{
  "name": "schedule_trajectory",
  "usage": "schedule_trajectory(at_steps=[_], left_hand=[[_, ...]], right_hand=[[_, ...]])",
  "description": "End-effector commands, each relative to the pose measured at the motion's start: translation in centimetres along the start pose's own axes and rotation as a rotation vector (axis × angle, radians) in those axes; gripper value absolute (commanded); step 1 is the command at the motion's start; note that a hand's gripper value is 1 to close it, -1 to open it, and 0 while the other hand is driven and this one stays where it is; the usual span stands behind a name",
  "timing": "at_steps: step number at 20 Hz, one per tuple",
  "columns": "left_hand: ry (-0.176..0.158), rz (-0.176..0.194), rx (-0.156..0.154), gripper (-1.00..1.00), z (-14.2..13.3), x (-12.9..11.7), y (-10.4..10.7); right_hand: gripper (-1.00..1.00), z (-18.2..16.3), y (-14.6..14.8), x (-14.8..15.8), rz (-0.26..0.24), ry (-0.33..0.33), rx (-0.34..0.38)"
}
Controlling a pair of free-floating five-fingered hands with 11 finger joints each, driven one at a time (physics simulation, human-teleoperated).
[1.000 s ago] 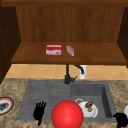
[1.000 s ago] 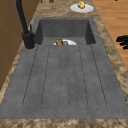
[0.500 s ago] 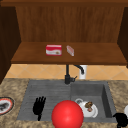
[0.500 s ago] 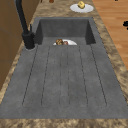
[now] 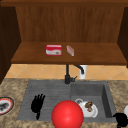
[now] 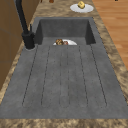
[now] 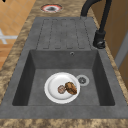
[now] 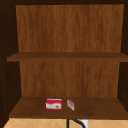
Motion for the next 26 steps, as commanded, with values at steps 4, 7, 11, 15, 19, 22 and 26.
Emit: schedule_trajectory(at_steps=[4,7,11,15,19,22,26], left_hand=[[-0.001,0.137,0.032,-1.0,-0.1,3.5,0.9],[-0.002,0.194,0.047,-1.0,-0.2,4.4,1.1],[-0.005,0.268,0.06,-1.0,-0.2,5.4,1.7],[-0.009,0.335,0.061,-1.0,-0.3,6.2,2.6],[-0.015,0.378,0.05,-1.0,-0.3,6.3,4.7],[-0.016,0.389,0.044,-1.0,-0.3,6.3,6.8],[-0.012,0.377,0.042,-1.0,-0.2,6.2,10.0]], right_hand=[[0.0,0.0,0.0,0.0,0.0,0.0,0.0],[0.0,0.0,0.0,0.0,0.0,0.0,0.0],[0.0,0.0,0.0,0.0,0.0,0.0,0.0],[0.0,0.0,0.0,0.0,0.0,0.0,0.0],[0.0,0.0,0.0,0.0,0.0,0.0,0.0],[0.0,0.0,0.0,0.0,0.0,0.0,0.0],[0.0,0.0,0.0,0.0,0.0,0.0,0.0]])
